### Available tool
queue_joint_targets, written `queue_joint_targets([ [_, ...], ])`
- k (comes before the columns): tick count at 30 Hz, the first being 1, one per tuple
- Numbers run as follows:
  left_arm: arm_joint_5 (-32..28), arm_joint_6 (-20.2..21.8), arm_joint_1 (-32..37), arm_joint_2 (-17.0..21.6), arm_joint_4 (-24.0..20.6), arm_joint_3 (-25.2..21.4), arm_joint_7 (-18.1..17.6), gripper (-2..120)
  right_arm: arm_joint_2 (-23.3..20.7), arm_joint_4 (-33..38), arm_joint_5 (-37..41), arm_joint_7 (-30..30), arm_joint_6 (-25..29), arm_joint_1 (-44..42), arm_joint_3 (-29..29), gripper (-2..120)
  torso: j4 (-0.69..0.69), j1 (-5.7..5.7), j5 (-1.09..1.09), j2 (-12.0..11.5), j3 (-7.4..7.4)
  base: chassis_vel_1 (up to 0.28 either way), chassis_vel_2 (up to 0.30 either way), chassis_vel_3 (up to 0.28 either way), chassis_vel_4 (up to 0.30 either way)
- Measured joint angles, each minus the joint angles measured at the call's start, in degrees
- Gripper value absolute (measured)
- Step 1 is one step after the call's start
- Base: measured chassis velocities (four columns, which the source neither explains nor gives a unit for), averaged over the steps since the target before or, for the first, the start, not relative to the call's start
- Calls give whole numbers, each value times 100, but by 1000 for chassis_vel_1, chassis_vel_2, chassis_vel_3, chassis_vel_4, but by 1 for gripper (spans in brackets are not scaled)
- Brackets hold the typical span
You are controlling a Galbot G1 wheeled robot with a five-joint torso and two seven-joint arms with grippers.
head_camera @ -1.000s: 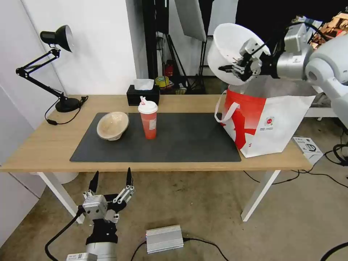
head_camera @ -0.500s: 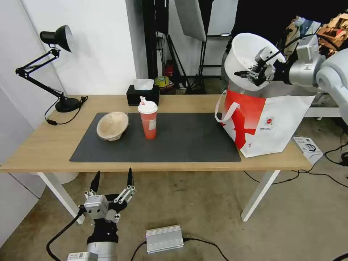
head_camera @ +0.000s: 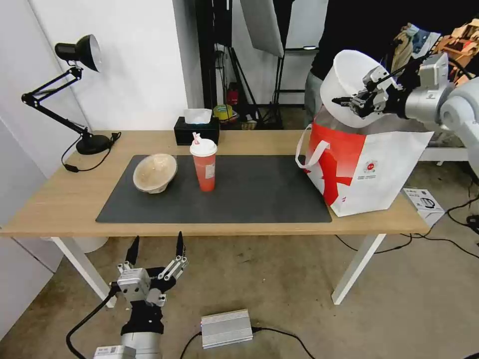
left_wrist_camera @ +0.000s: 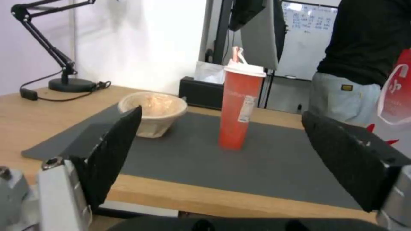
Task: Pick up the trash from the table and place it into the takeout bag.
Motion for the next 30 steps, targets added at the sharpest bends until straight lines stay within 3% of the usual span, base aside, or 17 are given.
queue_joint_targets([
  [30, 44, -16, 64, -32, -33, 2, -4, 100, 333, -85, 1447, 1015, -404, -817, 694, 0, 0, 0, 0, 0, 0, 0, 0, 0, 0],
])
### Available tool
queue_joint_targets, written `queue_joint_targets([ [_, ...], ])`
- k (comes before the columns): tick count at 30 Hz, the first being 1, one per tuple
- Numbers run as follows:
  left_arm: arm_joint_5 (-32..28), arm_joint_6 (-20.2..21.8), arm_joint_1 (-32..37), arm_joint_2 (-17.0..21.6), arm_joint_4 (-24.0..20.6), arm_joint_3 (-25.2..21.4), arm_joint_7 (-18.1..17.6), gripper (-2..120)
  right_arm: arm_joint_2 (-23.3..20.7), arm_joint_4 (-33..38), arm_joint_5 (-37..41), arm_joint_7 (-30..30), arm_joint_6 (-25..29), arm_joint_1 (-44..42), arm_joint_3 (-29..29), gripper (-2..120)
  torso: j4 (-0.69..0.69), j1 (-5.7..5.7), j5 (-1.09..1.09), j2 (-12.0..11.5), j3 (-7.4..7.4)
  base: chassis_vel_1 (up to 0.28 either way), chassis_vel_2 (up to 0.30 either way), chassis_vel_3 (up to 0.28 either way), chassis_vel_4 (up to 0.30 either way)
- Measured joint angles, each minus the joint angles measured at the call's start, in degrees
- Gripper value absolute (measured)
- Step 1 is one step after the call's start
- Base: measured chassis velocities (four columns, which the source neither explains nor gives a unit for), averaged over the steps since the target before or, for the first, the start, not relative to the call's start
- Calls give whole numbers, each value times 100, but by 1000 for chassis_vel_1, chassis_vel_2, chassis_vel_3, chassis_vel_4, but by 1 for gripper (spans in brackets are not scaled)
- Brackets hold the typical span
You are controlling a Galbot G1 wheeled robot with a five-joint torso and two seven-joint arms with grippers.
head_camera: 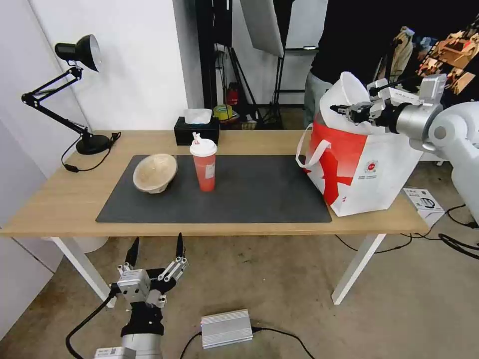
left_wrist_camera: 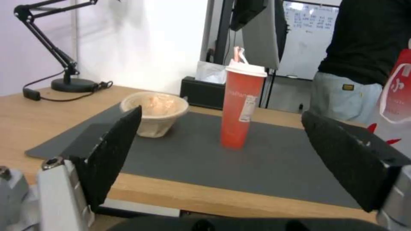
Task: Pick up the trash from the table and place it into the takeout bag.
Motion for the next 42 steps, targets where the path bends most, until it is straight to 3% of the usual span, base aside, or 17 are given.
queue_joint_targets([
  [15, 9, -9, 13, 4, 0, 9, -1, 100, 87, 53, 180, 154, 46, -130, 23, 1, 0, 0, 0, 0, 0, 0, 0, 0, 0],
  [26, 11, -9, 9, 31, -4, -11, -107, 100, 58, 118, 158, 232, 74, 47, -202, 42, 0, 0, 0, 0, 0, 0, 0, 0, 0],
  [38, 17, -2, -29, 30, -5, -20, -131, 100, -19, 162, -509, 472, -116, 153, -312, 81, 0, 0, 0, 0, 0, 0, 0, 0, 0],
  [40, 17, -2, -29, 30, -5, -21, -131, 100, -35, 163, -599, 488, -129, 154, -316, 92, 0, 0, 0, 0, 0, 0, 0, 0, 0],
  [42, 17, -2, -29, 30, -5, -21, -131, 100, -43, 174, -651, 492, -133, 154, -316, 96, 0, 0, 0, 0, 0, 0, 0, 0, 0],
])
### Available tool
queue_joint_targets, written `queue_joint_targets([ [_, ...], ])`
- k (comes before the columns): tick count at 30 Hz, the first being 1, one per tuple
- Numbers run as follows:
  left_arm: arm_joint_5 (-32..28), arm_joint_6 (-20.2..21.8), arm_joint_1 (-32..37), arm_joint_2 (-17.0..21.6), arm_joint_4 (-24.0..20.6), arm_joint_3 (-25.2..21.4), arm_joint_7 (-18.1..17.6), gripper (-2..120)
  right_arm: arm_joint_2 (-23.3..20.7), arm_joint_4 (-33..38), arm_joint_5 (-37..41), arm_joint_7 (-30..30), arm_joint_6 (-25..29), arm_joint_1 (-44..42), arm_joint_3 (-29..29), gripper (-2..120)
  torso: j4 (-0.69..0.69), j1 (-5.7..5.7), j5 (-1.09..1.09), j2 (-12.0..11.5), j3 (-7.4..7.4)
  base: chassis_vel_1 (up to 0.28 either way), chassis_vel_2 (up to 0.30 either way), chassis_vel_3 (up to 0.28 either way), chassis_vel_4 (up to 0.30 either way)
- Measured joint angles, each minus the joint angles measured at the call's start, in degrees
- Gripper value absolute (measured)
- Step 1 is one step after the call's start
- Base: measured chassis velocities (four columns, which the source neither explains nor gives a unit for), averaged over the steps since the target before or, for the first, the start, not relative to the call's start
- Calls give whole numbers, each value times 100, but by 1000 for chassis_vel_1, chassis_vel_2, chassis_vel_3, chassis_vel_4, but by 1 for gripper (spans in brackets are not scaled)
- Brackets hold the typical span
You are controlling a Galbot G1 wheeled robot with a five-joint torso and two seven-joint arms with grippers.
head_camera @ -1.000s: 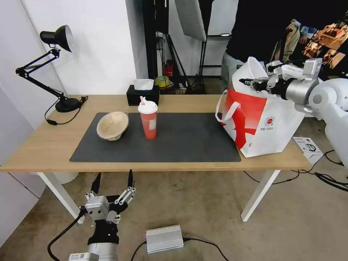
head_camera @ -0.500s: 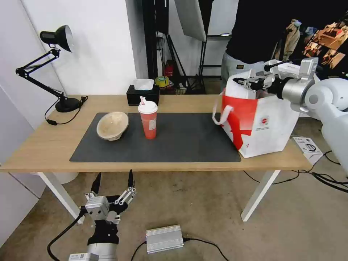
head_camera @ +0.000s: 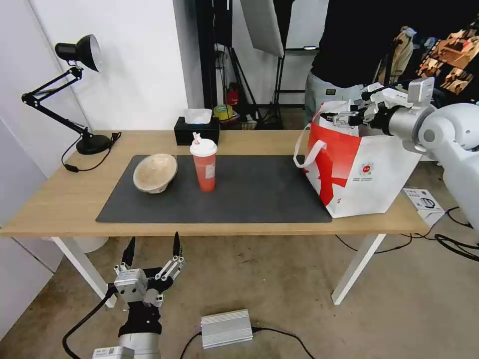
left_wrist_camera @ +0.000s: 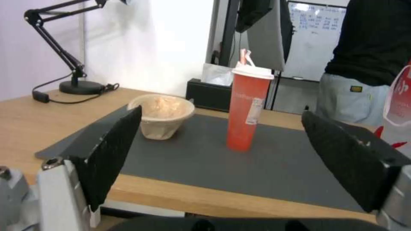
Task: Pick up the trash from the table and place it into the takeout bag.
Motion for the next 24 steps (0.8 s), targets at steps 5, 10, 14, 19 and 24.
queue_joint_targets([
  [5, 0, 0, 3, -2, -7, -2, -1, 100, -43, 37, -215, 2, -23, 0, -6, 100, 0, 0, 0, 0, 0, 0, 0, 0, 0],
  [10, 8, -2, 12, -13, -17, 2, -1, 100, -88, 70, -286, 2, -25, -1, -9, 100, 0, 0, 0, 0, 0, 0, 0, 0, 0],
  [14, 15, -12, 24, -15, -36, 1, -1, 100, -127, 83, -306, 2, -25, -1, -9, 100, 0, 0, 0, 0, 0, 0, 0, 0, 0],
  [19, 22, -20, 44, -21, -64, 1, -1, 100, -188, 132, -308, 2, -26, -18, 2, 100, 0, 0, 0, 0, 0, 0, 0, 0, 0],
  [24, 24, -24, 59, -20, -89, -4, -1, 100, -214, 269, -300, 71, -24, -116, 102, 100, 0, 0, 0, 0, 0, 0, 0, 0, 0],
])
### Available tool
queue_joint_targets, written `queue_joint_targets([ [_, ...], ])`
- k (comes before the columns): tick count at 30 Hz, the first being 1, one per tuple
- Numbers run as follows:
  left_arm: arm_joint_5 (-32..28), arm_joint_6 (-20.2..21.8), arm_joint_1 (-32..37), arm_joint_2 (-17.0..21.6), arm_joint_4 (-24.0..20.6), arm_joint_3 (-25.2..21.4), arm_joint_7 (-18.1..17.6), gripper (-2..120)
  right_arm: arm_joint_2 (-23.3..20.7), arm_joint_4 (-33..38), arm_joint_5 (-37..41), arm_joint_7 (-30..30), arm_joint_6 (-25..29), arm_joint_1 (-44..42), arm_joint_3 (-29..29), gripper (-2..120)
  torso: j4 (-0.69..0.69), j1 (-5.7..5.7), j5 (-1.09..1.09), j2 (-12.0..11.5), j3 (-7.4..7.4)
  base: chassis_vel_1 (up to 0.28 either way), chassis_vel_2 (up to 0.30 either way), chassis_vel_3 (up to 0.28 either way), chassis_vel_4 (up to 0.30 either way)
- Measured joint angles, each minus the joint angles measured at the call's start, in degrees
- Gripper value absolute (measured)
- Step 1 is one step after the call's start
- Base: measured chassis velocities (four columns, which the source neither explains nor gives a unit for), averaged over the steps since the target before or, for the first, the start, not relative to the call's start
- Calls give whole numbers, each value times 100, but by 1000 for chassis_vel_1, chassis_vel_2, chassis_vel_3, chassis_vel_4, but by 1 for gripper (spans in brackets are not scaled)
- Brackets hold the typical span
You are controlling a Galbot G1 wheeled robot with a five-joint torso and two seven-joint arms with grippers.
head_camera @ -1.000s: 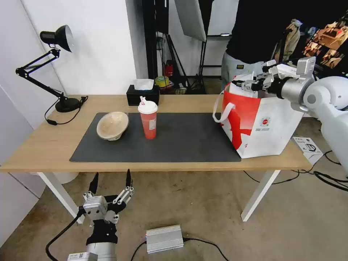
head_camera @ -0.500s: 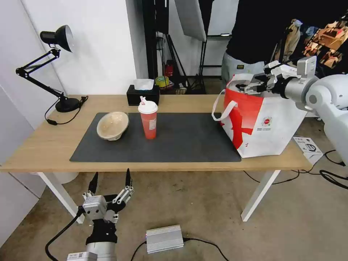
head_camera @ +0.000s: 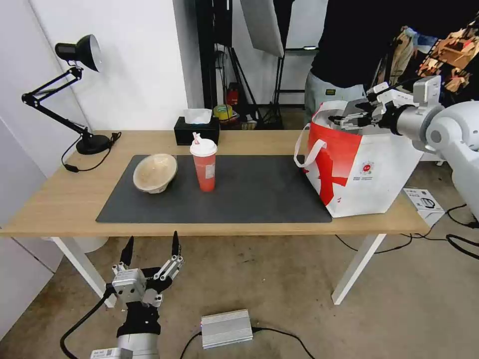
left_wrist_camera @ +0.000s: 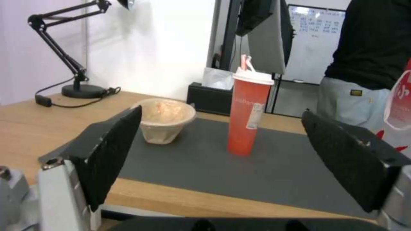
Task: Pick up the trash from the table and place it into the takeout bag.
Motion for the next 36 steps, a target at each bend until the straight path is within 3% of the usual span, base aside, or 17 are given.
queue_joint_targets([
  [9, 2, -11, 23, -7, -17, -5, 1, 100, 49, 302, 444, 761, 605, -181, 204, 100, 0, 0, 0, 0, 0, 0, 0, 0, 0],
  [13, 5, -25, 45, -15, -44, -6, 4, 100, 70, 939, 650, 1762, 1883, -469, 292, 100, 0, 0, 0, 0, 0, 0, 0, 0, 0],
  [19, 5, -74, 59, -17, -62, -27, 6, 100, 16, 1640, 687, 2555, 2454, -810, 338, 100, 2, 0, -1, 0, 0, 0, 0, 0, 0],
  [23, -41, -83, 22, -8, -71, -91, 10, 100, 43, 2584, 567, 3518, 2955, -1672, 613, 100, 1, 0, -1, 0, 0, 0, 0, 0, 0],
  [25, -44, -84, 21, -9, -71, -91, 12, 100, 67, 2763, 479, 3631, 3074, -1905, 679, 100, 1, 0, -1, 0, 0, 0, 0, 0, 0],
  [27, -44, -86, 15, -24, -71, -91, 23, 100, 182, 3354, 157, 4011, 3520, -2742, 825, 100, -1, 0, 1, 0, 0, 0, 0, 0, 0],
  [36, -69, -119, 46, -30, -133, -127, 47, 100, 523, 4195, -972, 4879, 4704, -4258, 783, 100, 0, -1, 0, 1, -1, 0, 0, 0, 0],
])
